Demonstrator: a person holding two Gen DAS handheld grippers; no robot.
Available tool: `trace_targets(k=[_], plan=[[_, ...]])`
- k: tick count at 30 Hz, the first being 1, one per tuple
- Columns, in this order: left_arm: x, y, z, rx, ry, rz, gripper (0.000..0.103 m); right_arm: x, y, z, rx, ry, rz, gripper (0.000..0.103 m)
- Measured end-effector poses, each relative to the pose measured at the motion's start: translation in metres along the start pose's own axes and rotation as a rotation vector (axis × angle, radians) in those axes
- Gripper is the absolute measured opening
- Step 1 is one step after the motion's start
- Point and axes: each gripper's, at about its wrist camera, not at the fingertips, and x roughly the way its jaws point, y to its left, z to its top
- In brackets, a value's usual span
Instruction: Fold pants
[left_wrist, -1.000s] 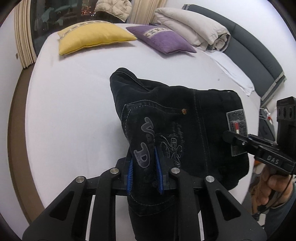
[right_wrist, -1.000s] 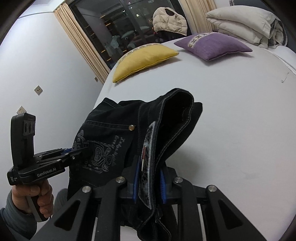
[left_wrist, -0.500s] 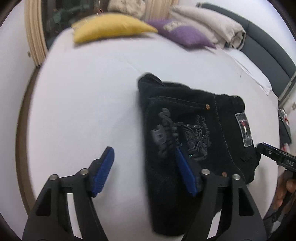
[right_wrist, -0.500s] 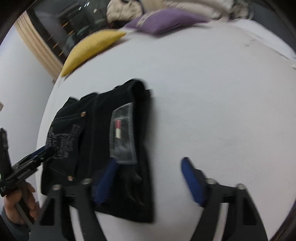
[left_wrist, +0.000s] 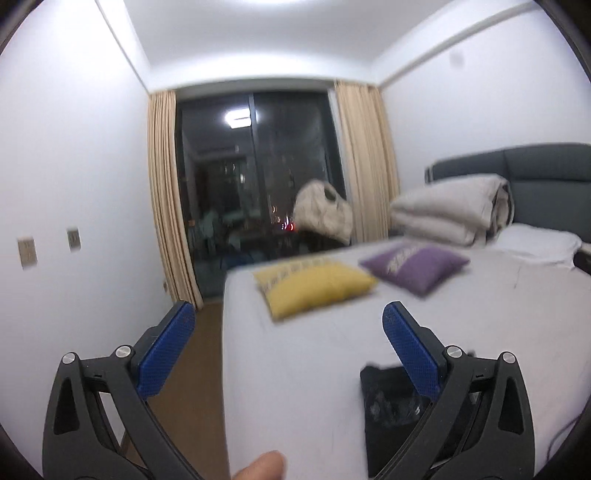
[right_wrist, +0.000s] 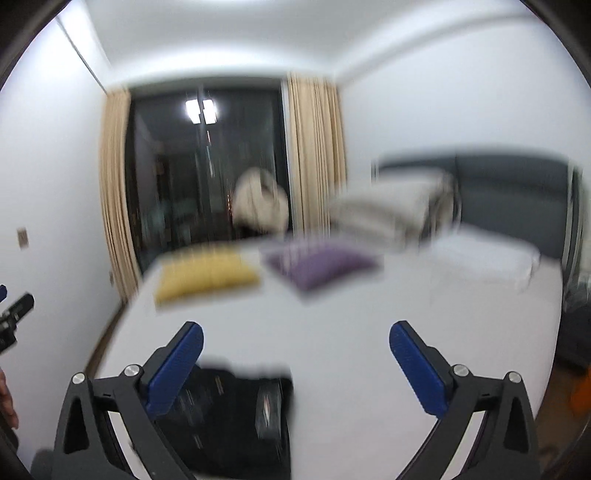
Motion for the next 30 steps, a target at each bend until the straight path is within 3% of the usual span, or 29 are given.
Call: trace_targets(k=[3,5,7,12,16,18,21,30], plan=[[-0.022,0.010,0.028,-0.046,0.011,-0.118,0.103,-0.036,0.015,0.034,-0.040,-0.154,-0.020,0.103],[-0.034,0.013,0.037,-0.067,0.029,-0.151,0.103,-0.047,0.019,0.048,-0.041,-0.180,0.005,0.103],[-0.042,0.014,0.042,-0.064,0.077,-0.137,0.103,-0.054,0.020,0.058,-0.025,-0.168,0.016,0.103],[-0.044,-0.003,0.044,0.022,0.118,-0.072,0.103,-0.060,0.019,0.061,-0.016,-0.054,0.032,0.103],[-0.027,-0.015,0.021,-0.042,0.318,-0.054,0.103,-0.053,0.015,0.050,0.037,0.092,0.004,0.103],[-0.019,-0.021,0.002,-0.061,0.422,-0.081,0.103,-0.050,0.015,0.042,0.057,0.154,0.017,0.103],[-0.011,-0.030,-0.023,-0.071,0.523,-0.085,0.103,-0.043,0.017,0.026,0.074,0.240,0.005,0.103],[0.028,-0.053,-0.074,-0.067,0.647,-0.122,0.103,-0.026,0.039,-0.019,0.017,0.420,-0.024,0.103]])
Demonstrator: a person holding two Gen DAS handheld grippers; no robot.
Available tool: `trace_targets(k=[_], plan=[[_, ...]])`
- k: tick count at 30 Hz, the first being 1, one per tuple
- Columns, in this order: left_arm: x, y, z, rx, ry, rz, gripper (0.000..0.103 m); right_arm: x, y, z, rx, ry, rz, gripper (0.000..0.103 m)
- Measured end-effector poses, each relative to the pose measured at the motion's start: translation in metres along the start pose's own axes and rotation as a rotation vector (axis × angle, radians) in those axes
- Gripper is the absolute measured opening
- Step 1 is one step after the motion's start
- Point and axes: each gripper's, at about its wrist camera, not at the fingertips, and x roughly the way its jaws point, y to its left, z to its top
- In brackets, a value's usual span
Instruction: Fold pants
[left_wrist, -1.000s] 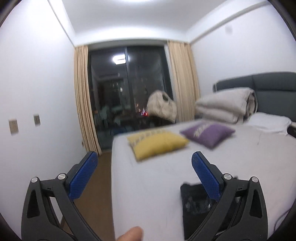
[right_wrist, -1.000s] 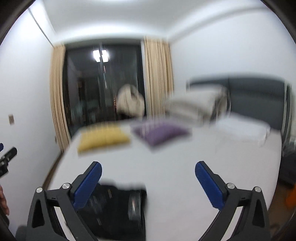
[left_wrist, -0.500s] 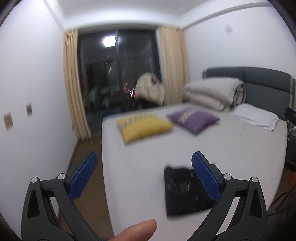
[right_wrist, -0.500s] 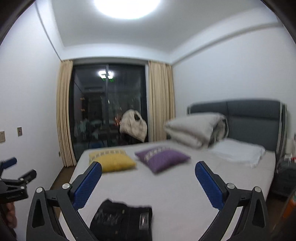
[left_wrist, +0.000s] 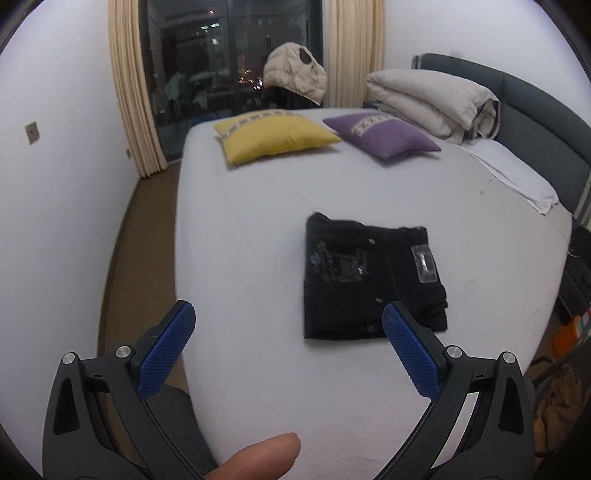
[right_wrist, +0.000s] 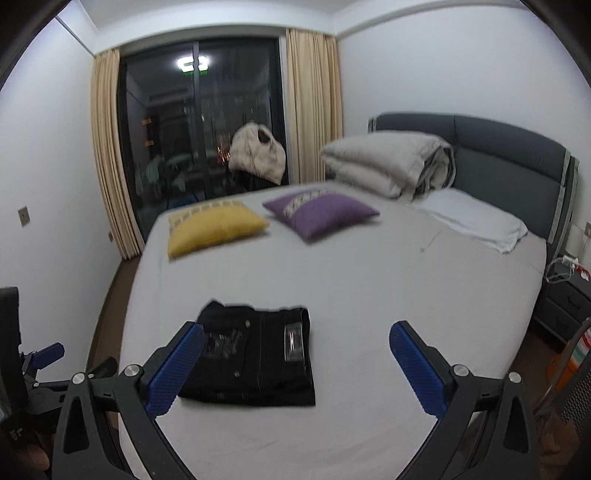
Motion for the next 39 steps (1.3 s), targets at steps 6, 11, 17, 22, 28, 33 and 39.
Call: trace_targets(k=[6,11,17,22,28,33,39], plan=[[0.035,-0.003,-0.001,-0.010,0.042,-0.022,0.103,0.015,0.011,-0.008,-0.032,0.056,0.002,0.103],[0.043,-0.001,-0.002,-0.011,0.057,-0.026,0.103,0.023,0.016,-0.012,-0.043,0.082,0.005,0.103],[0.046,0.000,-0.003,-0.013,0.070,-0.030,0.103,0.027,0.019,-0.016,-0.050,0.104,0.009,0.103],[0.048,0.000,-0.003,-0.015,0.074,-0.031,0.103,0.032,0.020,-0.017,-0.051,0.118,0.010,0.103],[0.048,-0.001,-0.003,-0.014,0.072,-0.031,0.103,0.032,0.020,-0.017,-0.051,0.122,0.010,0.103],[0.049,-0.002,-0.003,-0.015,0.072,-0.032,0.103,0.033,0.020,-0.019,-0.051,0.123,0.011,0.103],[0.048,-0.002,-0.003,-0.013,0.072,-0.032,0.103,0.032,0.020,-0.019,-0.052,0.124,0.011,0.103]])
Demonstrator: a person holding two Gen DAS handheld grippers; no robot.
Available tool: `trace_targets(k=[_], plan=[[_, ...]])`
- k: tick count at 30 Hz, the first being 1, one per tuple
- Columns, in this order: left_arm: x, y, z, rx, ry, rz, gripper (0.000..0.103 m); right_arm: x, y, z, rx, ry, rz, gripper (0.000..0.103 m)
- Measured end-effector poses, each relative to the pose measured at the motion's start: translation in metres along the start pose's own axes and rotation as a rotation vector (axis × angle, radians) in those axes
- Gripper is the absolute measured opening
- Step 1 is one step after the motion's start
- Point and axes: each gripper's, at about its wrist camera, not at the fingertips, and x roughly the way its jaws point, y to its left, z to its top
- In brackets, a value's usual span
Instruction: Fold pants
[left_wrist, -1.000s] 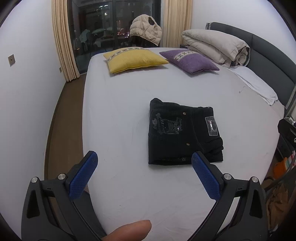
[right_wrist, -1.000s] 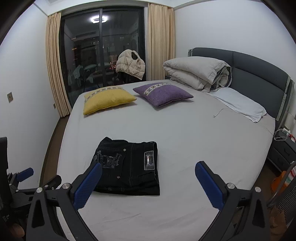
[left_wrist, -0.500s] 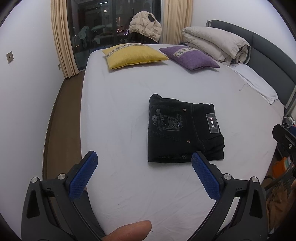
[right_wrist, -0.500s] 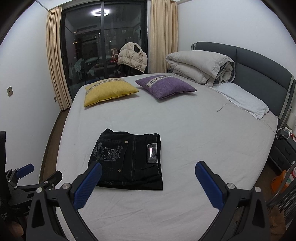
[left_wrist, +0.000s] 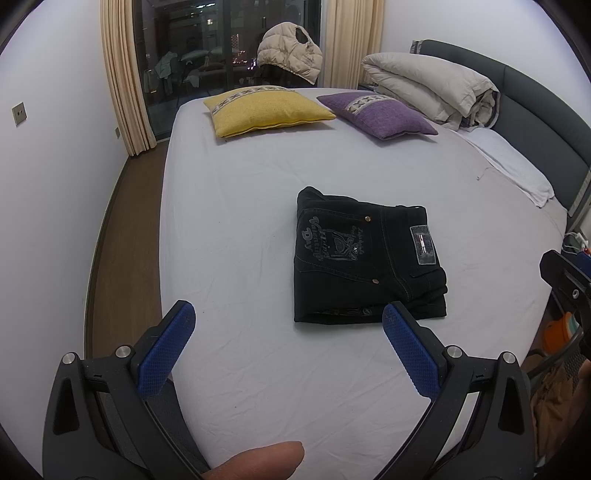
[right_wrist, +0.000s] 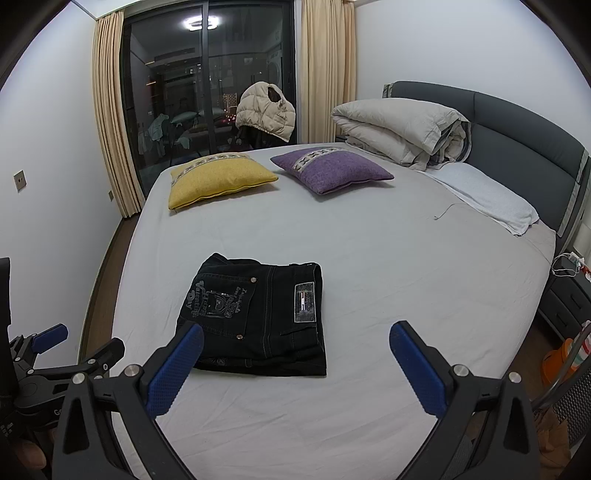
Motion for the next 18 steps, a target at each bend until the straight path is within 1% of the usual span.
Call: trace_targets(k=[18], plan=[[0.0009,-0.0011,-0.0001,-0.001,0.000,0.000,0.103,-0.0008,0.0001,-0.0006,-0.001,0.003,0.000,0.103]])
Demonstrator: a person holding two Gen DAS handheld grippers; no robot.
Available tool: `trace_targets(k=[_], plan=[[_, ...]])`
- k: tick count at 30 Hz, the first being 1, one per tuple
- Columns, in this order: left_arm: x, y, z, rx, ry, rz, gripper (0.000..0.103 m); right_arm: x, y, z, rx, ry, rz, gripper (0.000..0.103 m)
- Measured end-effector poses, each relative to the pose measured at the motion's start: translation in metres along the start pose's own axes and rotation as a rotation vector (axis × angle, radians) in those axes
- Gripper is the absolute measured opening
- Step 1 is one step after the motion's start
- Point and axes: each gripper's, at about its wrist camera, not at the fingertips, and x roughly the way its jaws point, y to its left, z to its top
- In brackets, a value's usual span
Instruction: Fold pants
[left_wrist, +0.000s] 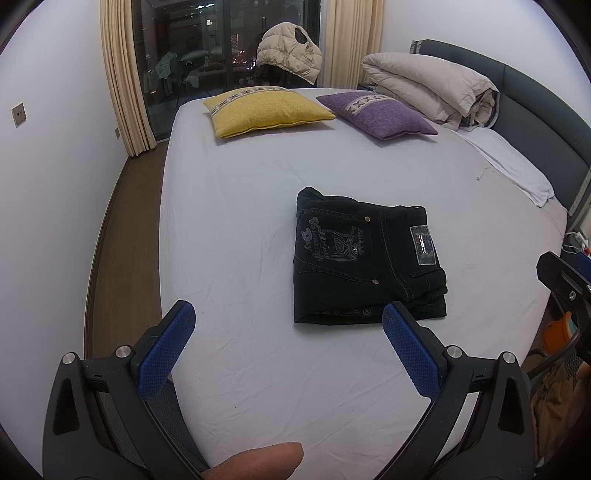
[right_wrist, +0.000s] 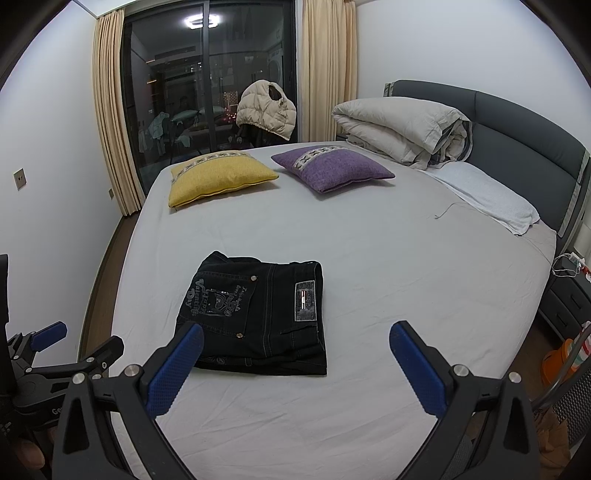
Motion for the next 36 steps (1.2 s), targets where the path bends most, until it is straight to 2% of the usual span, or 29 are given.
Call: trace_targets(k=[36], plan=[[-0.0006,-0.0029,0.0011,0.006,0.000,0.003,0.103,-0.0015,-0.0006,-0.0037,-0.002,0.005,0.003,0.103]])
